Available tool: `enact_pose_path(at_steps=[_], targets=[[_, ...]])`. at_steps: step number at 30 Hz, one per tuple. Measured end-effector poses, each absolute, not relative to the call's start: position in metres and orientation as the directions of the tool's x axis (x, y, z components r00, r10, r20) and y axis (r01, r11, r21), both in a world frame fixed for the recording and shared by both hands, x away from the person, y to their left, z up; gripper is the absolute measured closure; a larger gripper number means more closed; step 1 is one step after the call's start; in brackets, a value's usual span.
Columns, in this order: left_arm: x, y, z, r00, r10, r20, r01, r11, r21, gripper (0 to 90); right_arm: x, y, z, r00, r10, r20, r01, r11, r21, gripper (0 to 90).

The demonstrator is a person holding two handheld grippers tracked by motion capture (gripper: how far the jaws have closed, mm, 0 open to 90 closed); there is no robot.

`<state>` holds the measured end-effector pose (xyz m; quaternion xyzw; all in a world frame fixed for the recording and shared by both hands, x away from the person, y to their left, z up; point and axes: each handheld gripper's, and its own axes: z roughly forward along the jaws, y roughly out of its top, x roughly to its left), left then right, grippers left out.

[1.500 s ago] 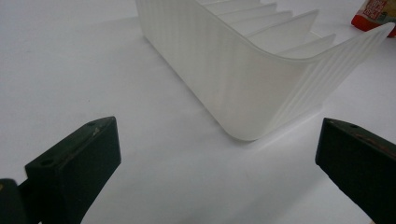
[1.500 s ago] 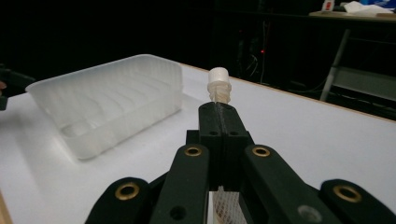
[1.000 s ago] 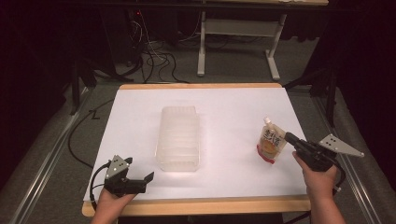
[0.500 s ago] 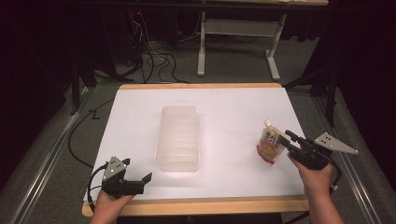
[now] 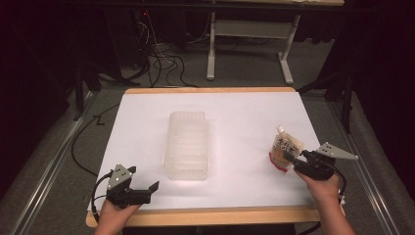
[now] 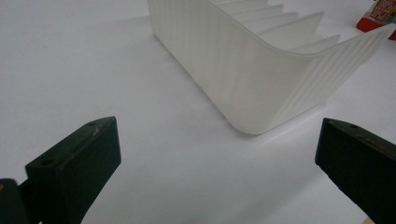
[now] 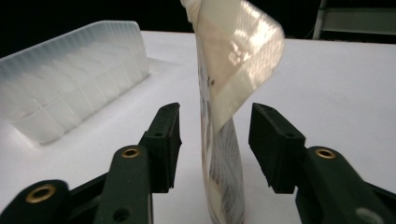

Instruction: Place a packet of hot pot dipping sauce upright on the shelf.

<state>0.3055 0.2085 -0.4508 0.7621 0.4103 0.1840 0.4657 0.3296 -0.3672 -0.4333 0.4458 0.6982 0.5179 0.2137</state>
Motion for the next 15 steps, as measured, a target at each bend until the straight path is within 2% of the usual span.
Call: enact_pose_path(at_steps=[5, 6, 10, 11, 12, 15], targets=[[0.3049, 0.2094, -0.4505, 0.593, 0.799, -0.1, 0.454, -0.229, 0.861, 0.7, 0.3285, -0.3663, -0.433, -0.521, 0.839, 0.158, 0.396, 0.074, 0.915, 65.2], [0.3046, 0.2096, -0.4505, 0.594, 0.799, -0.099, 0.453, -0.229, 0.862, 0.7, 0.328, -0.3664, -0.4327, -0.523, 0.838, 0.154, 0.392, 0.076, 0.917, 71.1], [0.305, 0.2105, -0.4514, 0.59, 0.801, -0.102, 0.457, -0.228, 0.86, 0.7, 0.3279, -0.3681, -0.4318, -0.515, 0.841, 0.167, 0.392, 0.058, 0.918, 82.7], [0.305, 0.2105, -0.4514, 0.59, 0.801, -0.102, 0.457, -0.228, 0.86, 0.7, 0.3279, -0.3681, -0.4318, -0.515, 0.841, 0.167, 0.392, 0.058, 0.918, 82.7], [0.3044, 0.2104, -0.4508, 0.59, 0.801, -0.1, 0.455, -0.227, 0.861, 0.7, 0.3282, -0.3687, -0.4313, -0.518, 0.841, 0.159, 0.388, 0.065, 0.919, 87.1], [0.3043, 0.2103, -0.4505, 0.592, 0.8, -0.097, 0.453, -0.231, 0.861, 0.7, 0.3273, -0.3696, -0.43, -0.513, 0.846, 0.145, 0.385, 0.076, 0.92, 90.0]])
